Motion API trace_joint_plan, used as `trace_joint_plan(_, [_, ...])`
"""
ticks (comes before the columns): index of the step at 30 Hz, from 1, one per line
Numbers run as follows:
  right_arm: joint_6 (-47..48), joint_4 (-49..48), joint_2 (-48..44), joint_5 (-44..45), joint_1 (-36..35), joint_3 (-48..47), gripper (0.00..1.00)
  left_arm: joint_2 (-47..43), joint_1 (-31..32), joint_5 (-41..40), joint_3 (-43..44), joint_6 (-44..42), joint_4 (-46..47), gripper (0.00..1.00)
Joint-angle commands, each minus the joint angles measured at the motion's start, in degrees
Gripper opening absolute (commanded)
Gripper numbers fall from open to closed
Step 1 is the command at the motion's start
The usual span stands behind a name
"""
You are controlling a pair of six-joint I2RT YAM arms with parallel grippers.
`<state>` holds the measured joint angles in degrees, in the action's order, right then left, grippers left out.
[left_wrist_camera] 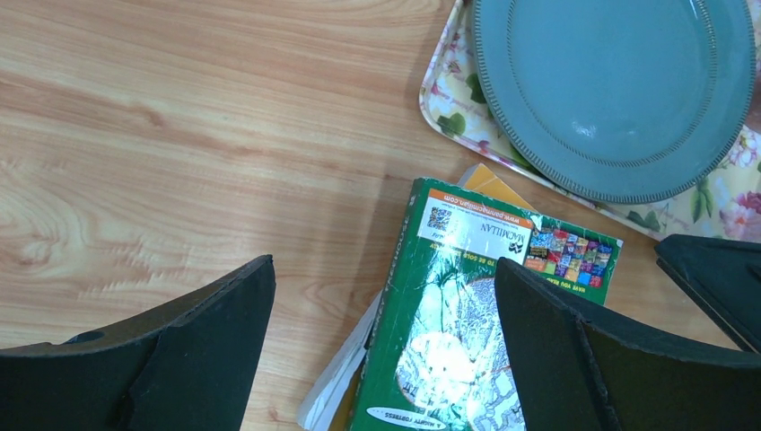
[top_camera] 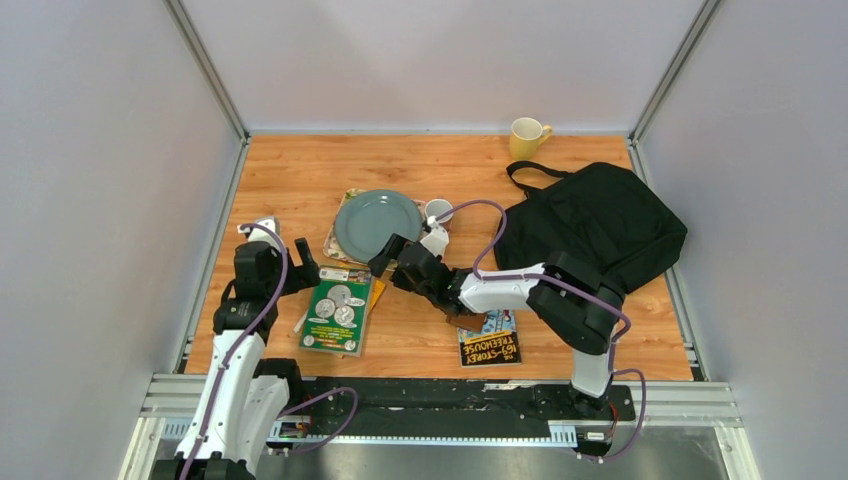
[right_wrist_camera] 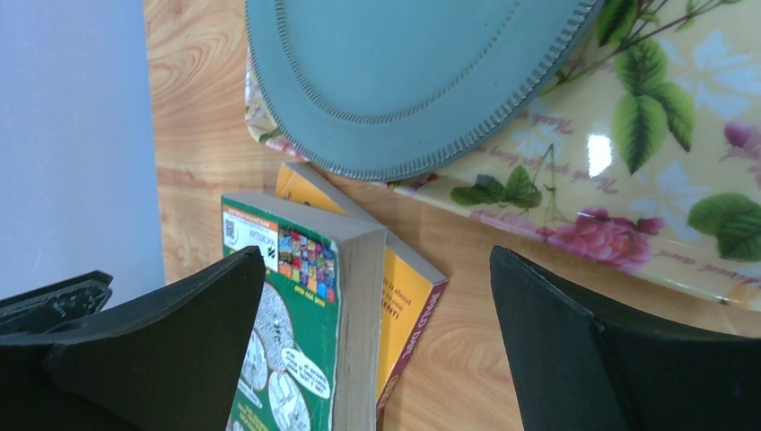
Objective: Pack the student bag
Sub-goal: Move the distractor to the center of the board.
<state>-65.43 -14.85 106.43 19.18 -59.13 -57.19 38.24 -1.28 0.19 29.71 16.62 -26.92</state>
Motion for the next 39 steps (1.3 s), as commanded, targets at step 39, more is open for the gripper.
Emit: trace_joint_plan(39, [7.0,-4.8,23.7,3.9,11.8,-28.1,1.0,1.0,-1.1,5.2,-0.2,0.9,2.4,0.99])
